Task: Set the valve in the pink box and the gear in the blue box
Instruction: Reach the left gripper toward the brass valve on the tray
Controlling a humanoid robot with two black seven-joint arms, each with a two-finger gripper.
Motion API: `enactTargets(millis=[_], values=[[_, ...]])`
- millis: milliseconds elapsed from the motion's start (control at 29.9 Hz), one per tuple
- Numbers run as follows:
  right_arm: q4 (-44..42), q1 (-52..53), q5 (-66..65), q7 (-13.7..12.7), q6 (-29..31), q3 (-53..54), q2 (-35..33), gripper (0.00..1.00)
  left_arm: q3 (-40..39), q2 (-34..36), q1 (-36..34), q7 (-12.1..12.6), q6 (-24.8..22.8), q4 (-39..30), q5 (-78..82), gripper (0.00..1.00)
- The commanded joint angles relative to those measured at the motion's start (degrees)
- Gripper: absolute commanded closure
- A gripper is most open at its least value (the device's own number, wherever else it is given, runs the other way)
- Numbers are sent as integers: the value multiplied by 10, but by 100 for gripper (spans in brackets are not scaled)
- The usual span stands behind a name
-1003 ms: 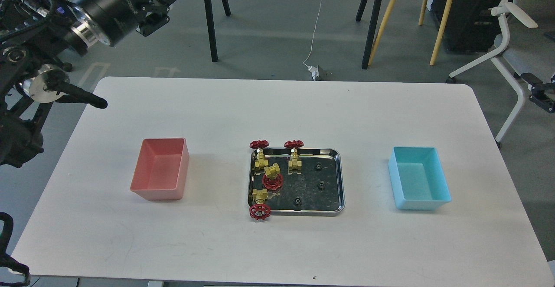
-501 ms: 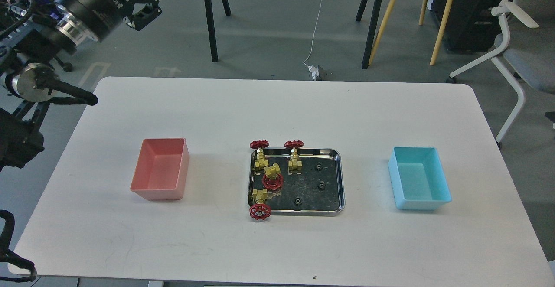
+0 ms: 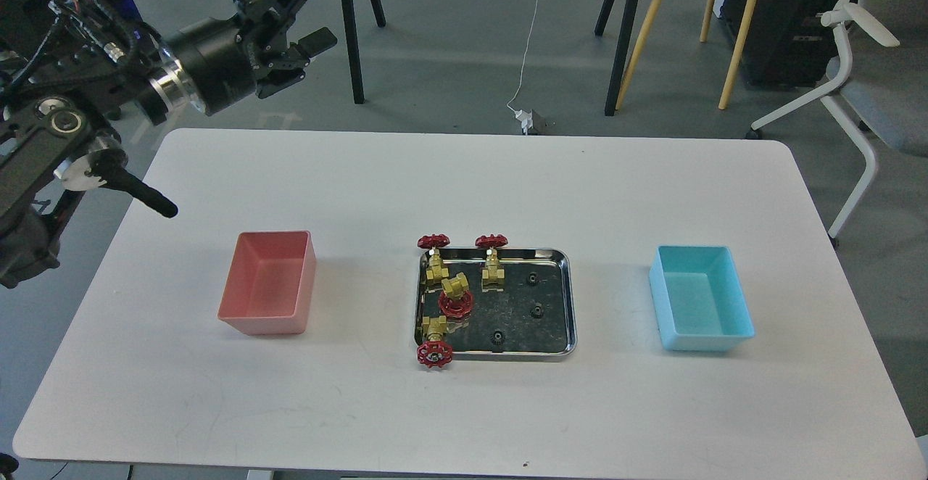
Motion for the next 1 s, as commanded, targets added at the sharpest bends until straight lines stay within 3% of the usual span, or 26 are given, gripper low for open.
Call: enactTargets(millis=[0, 201, 301, 368, 468, 568, 702, 969], values=[[-3, 23, 0, 0, 0, 0, 2, 1, 14, 15, 9, -7, 0, -71, 98, 5], [-3, 38, -1, -1, 0, -2, 3, 1, 54, 8, 62, -7, 0, -139, 193, 5], [-6, 45, -1, -1, 0, -3, 1, 1, 87, -4, 83, -17, 27, -142, 240, 5], [-6, 48, -1, -1, 0, -3, 0, 1, 109, -18, 85, -28, 59, -137, 260, 6], [-6, 50, -1, -2, 0, -3, 0, 1, 146, -40, 91, -37, 154, -112, 312, 7], [-6, 52, -2, -2, 0, -3, 0, 1, 191, -64, 91, -73, 221, -73, 364, 8], [-7, 55, -2, -3, 0, -3, -1, 1, 232, -97, 95, -83, 299, -24, 430, 8], [-7, 64, -3, -5, 0, -5, -1, 1, 273, -142, 122, -89, 339, 49, 495, 8]])
